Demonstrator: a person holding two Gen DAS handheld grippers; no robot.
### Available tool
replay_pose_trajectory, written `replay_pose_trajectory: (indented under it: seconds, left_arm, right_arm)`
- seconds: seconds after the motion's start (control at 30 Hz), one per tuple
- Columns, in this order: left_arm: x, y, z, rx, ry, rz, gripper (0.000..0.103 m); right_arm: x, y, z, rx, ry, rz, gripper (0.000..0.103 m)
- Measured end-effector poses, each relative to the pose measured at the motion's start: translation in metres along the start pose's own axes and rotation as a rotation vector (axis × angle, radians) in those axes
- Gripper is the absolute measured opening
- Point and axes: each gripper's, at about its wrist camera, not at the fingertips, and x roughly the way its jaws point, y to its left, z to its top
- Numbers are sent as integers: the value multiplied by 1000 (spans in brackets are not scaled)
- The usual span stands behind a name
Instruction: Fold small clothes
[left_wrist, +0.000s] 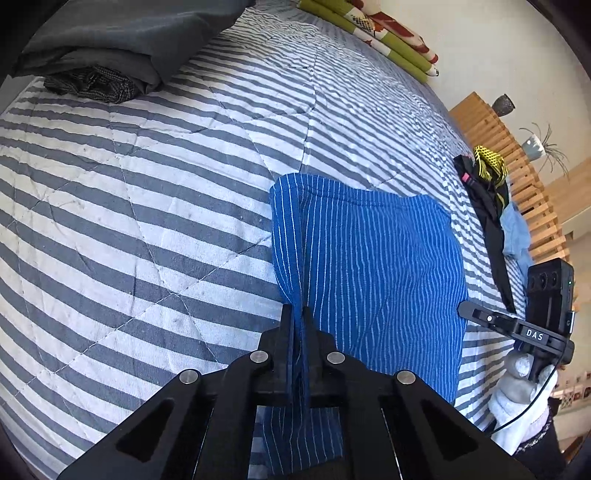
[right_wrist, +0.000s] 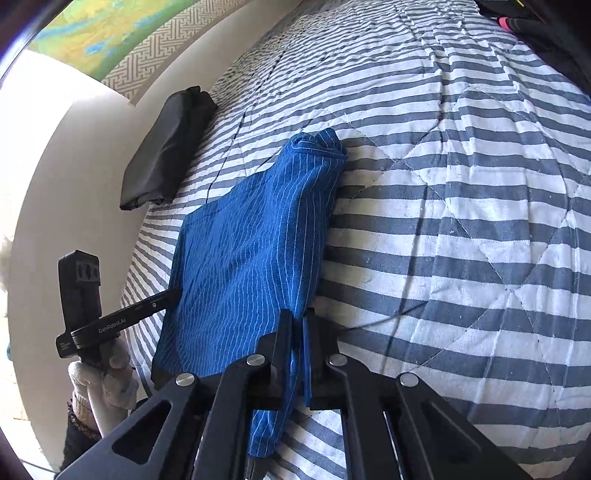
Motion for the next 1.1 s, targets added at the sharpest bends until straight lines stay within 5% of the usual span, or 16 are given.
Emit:
replay_pose_trajectory:
  seconds: [0.4, 0.53, 0.7, 1.0, 1.1]
  left_arm:
    - [-110, -31, -27, 16, -199, -168, 2]
    - [-122, -49, -50, 92, -207, -142, 2]
    - [-96, -62, -63, 122, -133, -96, 2]
    - [-84, -106, -51, 172, -96, -172, 2]
    - [-81, -139, -48, 235, -80, -191, 2]
  right_arm:
    - [-74, 21, -16, -5, -127, 130, 4]
    - [-106, 32, -33, -41, -166, 155, 4]
    - [-118, 35, -57, -109, -167, 38, 4]
    - [-126, 1, -70, -32, -157, -33, 4]
    - [-130, -2, -65, -69, -161, -177, 6]
